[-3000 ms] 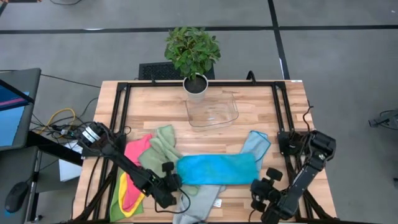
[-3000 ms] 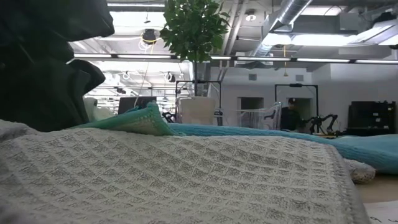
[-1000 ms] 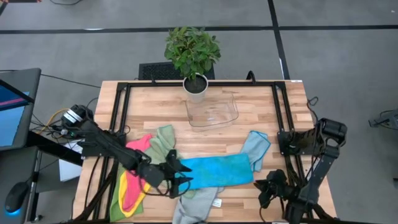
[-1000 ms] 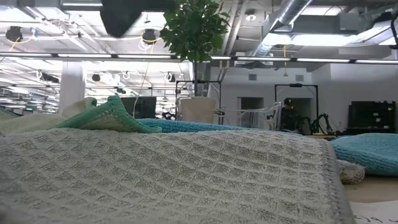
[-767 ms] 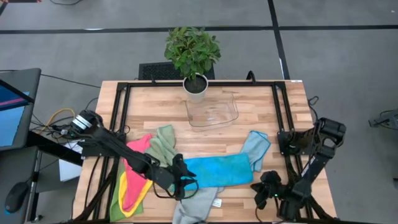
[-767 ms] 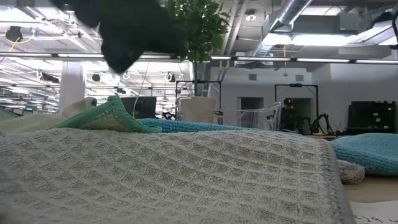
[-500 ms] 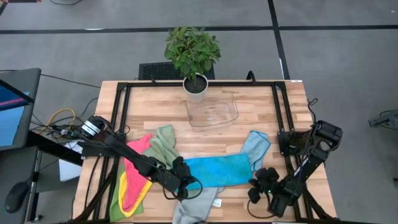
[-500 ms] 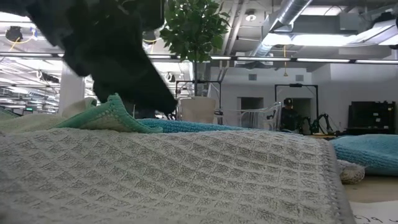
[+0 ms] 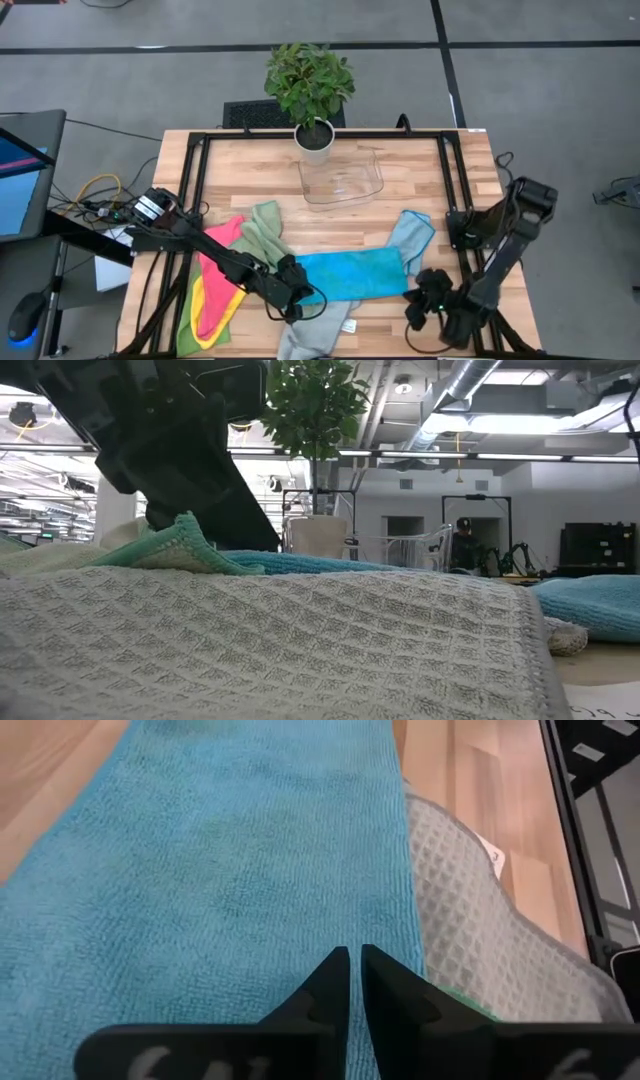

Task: Fold microfiber towels
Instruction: Fold the blue microfiber cloth

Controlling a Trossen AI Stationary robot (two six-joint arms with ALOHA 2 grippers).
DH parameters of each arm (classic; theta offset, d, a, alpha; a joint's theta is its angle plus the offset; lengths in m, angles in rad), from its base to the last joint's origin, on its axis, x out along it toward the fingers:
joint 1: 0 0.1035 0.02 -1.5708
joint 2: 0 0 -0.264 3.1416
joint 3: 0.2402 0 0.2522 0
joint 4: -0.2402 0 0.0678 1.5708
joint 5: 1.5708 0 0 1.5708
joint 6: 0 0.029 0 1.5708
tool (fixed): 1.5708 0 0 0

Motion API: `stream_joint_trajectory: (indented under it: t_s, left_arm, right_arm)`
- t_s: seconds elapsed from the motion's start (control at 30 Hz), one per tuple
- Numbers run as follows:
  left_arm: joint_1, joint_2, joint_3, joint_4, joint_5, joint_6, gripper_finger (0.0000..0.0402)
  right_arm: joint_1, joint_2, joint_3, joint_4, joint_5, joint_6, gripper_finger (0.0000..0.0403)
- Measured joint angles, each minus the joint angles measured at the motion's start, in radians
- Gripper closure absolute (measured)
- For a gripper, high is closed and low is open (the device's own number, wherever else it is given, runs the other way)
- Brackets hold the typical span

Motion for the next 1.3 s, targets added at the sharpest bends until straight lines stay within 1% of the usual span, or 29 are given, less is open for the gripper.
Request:
stream_joint_trajectory:
  t_s: [0.03, 0.1, 0.2, 0.27, 0.37, 0.5, 0.57, 0.63, 0.73, 0.83, 0.93, 1.03, 1.07, 1.13, 1.3]
  left_arm:
    - [0.0, 0.0, 0.0, 0.0, 0.0, 0.0, 0.0381]
    - [0.0, 0.0, 0.0, 0.0, 0.0, 0.0, 0.0381]
    - [0.0, 0.0, 0.0, -0.001, 0.0, 0.001, 0.0381]
    - [0.0, 0.0, 0.0, 0.0, 0.0, 0.001, 0.0381]
    - [0.0, 0.0, 0.0, -0.001, -0.008, 0.002, 0.0381]
    - [0.0, 0.0, 0.0, -0.001, -0.007, 0.003, 0.0381]
    - [0.0, 0.0, 0.0, -0.001, -0.007, 0.004, 0.0381]
    - [0.0, 0.0, 0.0, -0.001, -0.007, 0.004, 0.0381]
    - [0.0, 0.0, 0.0, -0.001, -0.007, 0.004, 0.0381]
    - [0.0, -0.001, 0.0, -0.001, -0.006, 0.003, 0.0381]
    - [0.0, -0.001, 0.0, -0.001, -0.003, 0.003, 0.0381]
    - [0.0, -0.001, 0.0, -0.001, 0.0, 0.003, 0.0381]
    - [0.0, -0.001, 0.0, -0.001, 0.0, 0.003, 0.0381]
    - [0.0, -0.001, 0.0, -0.001, 0.0, 0.003, 0.0381]
    - [0.0, -0.002, 0.0, -0.001, -0.009, 0.006, 0.0381]
  right_arm:
    - [0.004, -0.023, -0.002, -0.011, -0.005, -0.014, 0.0347]
    - [0.006, -0.059, -0.001, -0.028, -0.048, -0.017, 0.0338]
    - [-0.007, -0.076, -0.001, -0.064, -0.177, 0.026, 0.0315]
    - [-0.026, -0.063, -0.001, -0.063, -0.252, 0.057, 0.0291]
    - [-0.063, -0.027, -0.001, -0.076, -0.337, 0.101, 0.0243]
    - [-0.117, -0.004, -0.001, -0.055, -0.34, 0.098, 0.018]
    - [-0.138, -0.001, -0.001, -0.051, -0.34, 0.078, 0.016]
    - [-0.149, 0.0, -0.001, -0.052, -0.343, 0.06, 0.0151]
    - [-0.167, 0.018, -0.001, -0.064, -0.345, 0.059, 0.0149]
    - [-0.187, 0.066, -0.001, -0.05, -0.376, 0.05, 0.0152]
    - [-0.197, 0.102, 0.004, -0.028, -0.386, 0.004, 0.0155]
    - [-0.212, 0.105, 0.005, -0.034, -0.414, 0.001, 0.0173]
    - [-0.217, 0.102, 0.008, -0.046, -0.424, 0.007, 0.0187]
    - [-0.225, 0.089, 0.019, -0.082, -0.445, 0.007, 0.023]
    - [-0.242, 0.044, 0.023, -0.07, -0.457, -0.081, 0.0365]
